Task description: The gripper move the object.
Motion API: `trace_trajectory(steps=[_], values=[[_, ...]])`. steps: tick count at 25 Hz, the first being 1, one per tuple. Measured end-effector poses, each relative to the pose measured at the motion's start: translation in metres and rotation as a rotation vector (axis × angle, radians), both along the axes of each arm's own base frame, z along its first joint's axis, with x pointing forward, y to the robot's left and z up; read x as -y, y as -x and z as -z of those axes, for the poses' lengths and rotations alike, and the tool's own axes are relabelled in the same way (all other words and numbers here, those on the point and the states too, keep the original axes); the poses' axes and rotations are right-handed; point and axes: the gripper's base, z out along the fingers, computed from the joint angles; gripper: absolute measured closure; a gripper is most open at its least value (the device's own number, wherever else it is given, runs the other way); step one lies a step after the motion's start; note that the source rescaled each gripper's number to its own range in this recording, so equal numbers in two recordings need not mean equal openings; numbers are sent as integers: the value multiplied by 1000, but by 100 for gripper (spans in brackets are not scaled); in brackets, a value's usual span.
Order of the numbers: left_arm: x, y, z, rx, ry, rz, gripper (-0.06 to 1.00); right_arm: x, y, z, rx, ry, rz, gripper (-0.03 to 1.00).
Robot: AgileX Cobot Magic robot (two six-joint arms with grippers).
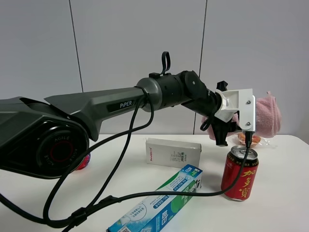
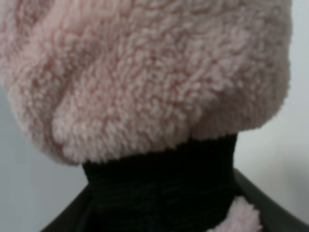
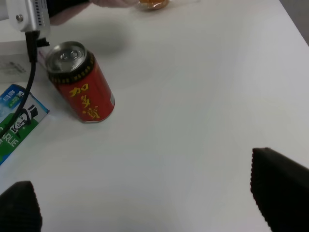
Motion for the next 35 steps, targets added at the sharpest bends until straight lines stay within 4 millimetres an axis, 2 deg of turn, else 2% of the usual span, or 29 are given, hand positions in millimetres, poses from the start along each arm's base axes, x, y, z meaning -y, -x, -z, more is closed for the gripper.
trace_trajectory(steps=[1, 6, 14, 18, 26, 28, 31, 34, 35], values=[[0, 1, 2, -12, -11, 7, 93, 0, 0, 0, 0, 0, 0, -3], [0, 2, 6, -25, -22, 14, 69, 0, 0, 0, 0, 0, 0, -3], [0, 0, 4, -10, -8, 3, 42, 0, 0, 0, 0, 0, 0, -3], [0, -1, 3, -1, 4, -6, 37, 0, 0, 0, 0, 0, 0, -3], [0, 2, 2, -23, -13, 9, 37, 0, 0, 0, 0, 0, 0, -3], [-2, 5, -9, -41, -31, 31, 37, 0, 0, 0, 0, 0, 0, -3], [-11, 11, -39, -108, -60, 48, 37, 0, 0, 0, 0, 0, 0, -3], [-30, 15, -80, -208, -75, -7, 37, 0, 0, 0, 0, 0, 0, -3], [-41, 15, -100, -242, -66, -52, 37, 0, 0, 0, 0, 0, 0, -3]])
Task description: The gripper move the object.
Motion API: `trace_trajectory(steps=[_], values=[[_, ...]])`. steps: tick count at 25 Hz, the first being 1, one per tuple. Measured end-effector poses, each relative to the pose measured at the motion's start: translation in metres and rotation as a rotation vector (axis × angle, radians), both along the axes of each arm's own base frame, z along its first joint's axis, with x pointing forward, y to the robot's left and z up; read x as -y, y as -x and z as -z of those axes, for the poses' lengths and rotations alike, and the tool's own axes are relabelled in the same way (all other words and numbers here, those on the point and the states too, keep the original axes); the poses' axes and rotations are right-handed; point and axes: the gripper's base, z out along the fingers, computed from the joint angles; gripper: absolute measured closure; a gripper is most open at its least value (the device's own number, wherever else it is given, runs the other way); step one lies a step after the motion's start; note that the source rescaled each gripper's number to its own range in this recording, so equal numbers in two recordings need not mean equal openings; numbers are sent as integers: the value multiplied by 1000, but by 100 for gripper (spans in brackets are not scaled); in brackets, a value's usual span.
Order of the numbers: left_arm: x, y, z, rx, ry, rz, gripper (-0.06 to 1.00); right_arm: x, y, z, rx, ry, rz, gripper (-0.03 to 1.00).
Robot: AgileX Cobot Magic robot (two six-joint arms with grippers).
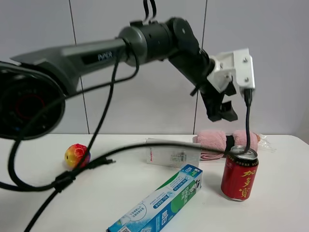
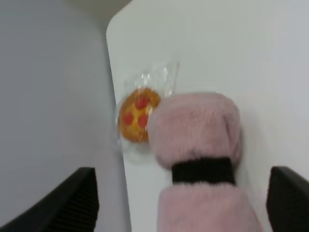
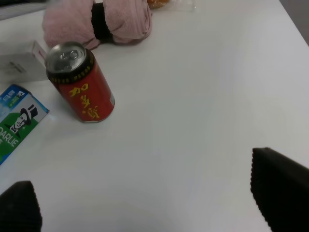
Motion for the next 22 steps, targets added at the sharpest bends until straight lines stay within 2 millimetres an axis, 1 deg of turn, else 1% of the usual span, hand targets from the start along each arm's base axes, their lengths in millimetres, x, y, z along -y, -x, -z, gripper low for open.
trace_trajectory(steps=[2, 3, 6, 7, 9, 10, 13, 15, 16, 17, 19, 20, 22], values=[[-21, 0, -24, -99, -8, -113, 37, 0, 0, 0, 0, 0, 0, -3], [-36, -1, -43, -125, -7, -177, 37, 0, 0, 0, 0, 0, 0, -3], [-77, -3, -81, -211, 14, -386, 37, 0, 0, 0, 0, 0, 0, -3], [-96, -5, -98, -226, 40, -469, 37, 0, 0, 0, 0, 0, 0, -3], [-126, -6, -118, -243, 75, -586, 37, 0, 0, 0, 0, 0, 0, -3], [-144, -4, -133, -241, 97, -635, 37, 0, 0, 0, 0, 0, 0, -3], [-204, 6, -163, -249, 120, -764, 37, 0, 0, 0, 0, 0, 0, -3], [-243, 17, -176, -268, 115, -843, 37, 0, 0, 0, 0, 0, 0, -3], [-261, 22, -177, -285, 104, -882, 37, 0, 0, 0, 0, 0, 0, -3], [-282, 29, -185, -282, 111, -927, 37, 0, 0, 0, 0, 0, 0, -3], [-322, 45, -191, -287, 116, -1020, 37, 0, 0, 0, 0, 0, 0, -3], [-337, 52, -191, -298, 118, -1064, 37, 0, 0, 0, 0, 0, 0, -3], [-369, 73, -197, -308, 149, -1165, 37, 0, 0, 0, 0, 0, 0, -3]])
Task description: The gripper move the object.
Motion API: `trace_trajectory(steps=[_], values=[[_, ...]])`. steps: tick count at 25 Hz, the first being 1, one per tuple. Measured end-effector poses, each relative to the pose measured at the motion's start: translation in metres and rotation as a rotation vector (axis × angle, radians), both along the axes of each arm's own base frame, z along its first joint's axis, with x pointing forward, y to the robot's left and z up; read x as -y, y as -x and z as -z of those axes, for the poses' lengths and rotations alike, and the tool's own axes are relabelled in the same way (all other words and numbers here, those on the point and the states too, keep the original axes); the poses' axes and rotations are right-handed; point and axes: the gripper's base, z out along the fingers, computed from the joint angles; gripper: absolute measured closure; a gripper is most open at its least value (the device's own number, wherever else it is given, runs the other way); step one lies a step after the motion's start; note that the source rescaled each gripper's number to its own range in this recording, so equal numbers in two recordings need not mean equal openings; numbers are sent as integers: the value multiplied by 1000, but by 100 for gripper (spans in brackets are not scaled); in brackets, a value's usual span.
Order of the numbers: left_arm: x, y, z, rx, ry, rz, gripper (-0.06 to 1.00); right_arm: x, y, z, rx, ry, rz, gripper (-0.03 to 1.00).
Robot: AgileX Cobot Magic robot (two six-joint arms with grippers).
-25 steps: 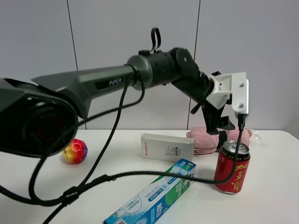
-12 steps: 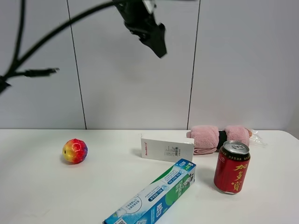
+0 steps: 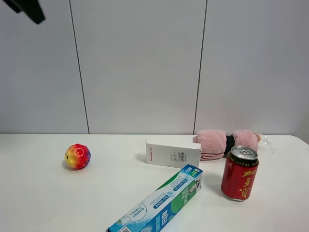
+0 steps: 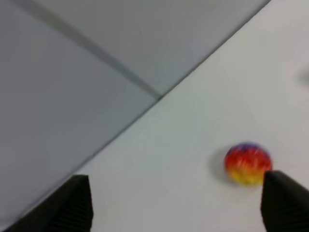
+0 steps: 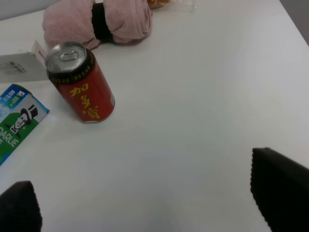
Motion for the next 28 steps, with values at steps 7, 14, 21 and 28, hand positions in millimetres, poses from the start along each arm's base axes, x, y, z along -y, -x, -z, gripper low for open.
trace_trajectory(steps=[7, 14, 21, 28], values=[[-63, 93, 5, -30, 88, -325, 37, 0, 0, 0, 0, 0, 0, -3], [-59, 191, 33, 49, 111, -430, 37, 0, 0, 0, 0, 0, 0, -3], [-27, 278, 82, 143, 223, -417, 37, 0, 0, 0, 0, 0, 0, -3], [-14, 335, 131, 226, 338, -558, 36, 0, 0, 0, 0, 0, 0, -3]])
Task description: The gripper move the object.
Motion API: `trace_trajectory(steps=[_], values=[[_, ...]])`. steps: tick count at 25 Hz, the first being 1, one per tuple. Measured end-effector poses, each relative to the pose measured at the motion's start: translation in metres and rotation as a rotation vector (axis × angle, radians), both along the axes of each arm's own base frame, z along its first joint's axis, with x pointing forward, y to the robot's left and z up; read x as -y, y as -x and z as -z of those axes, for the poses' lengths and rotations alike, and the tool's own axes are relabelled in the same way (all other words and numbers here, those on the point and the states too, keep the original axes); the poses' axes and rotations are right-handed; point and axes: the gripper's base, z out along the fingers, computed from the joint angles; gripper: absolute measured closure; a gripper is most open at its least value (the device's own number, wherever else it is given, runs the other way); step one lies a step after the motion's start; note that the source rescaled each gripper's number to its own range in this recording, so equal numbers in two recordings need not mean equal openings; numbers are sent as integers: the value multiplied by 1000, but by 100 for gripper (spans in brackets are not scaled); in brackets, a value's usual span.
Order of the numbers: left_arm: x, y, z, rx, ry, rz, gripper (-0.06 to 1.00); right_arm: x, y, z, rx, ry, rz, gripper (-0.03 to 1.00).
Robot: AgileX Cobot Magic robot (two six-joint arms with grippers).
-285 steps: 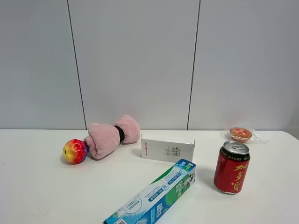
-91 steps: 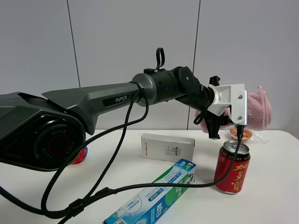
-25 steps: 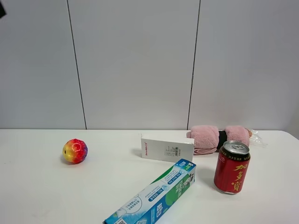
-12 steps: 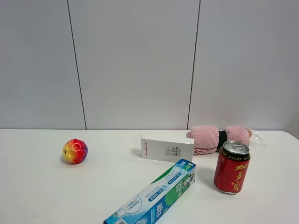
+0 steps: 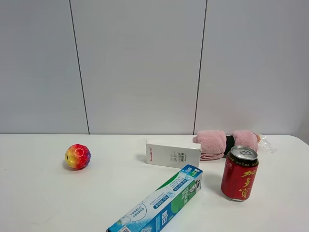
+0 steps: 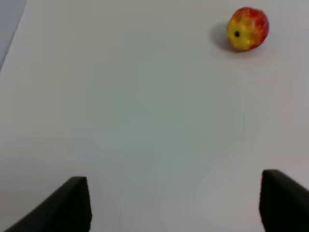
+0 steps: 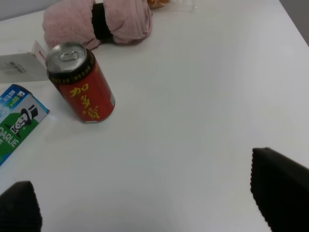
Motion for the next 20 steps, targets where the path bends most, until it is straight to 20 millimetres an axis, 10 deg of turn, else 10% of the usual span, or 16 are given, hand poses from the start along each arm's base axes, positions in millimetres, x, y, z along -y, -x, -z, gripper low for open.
trace_trajectory(steps=[20], values=[[-1, 14, 41, 131, 7, 146, 36, 0, 0, 0, 0, 0, 0, -3]])
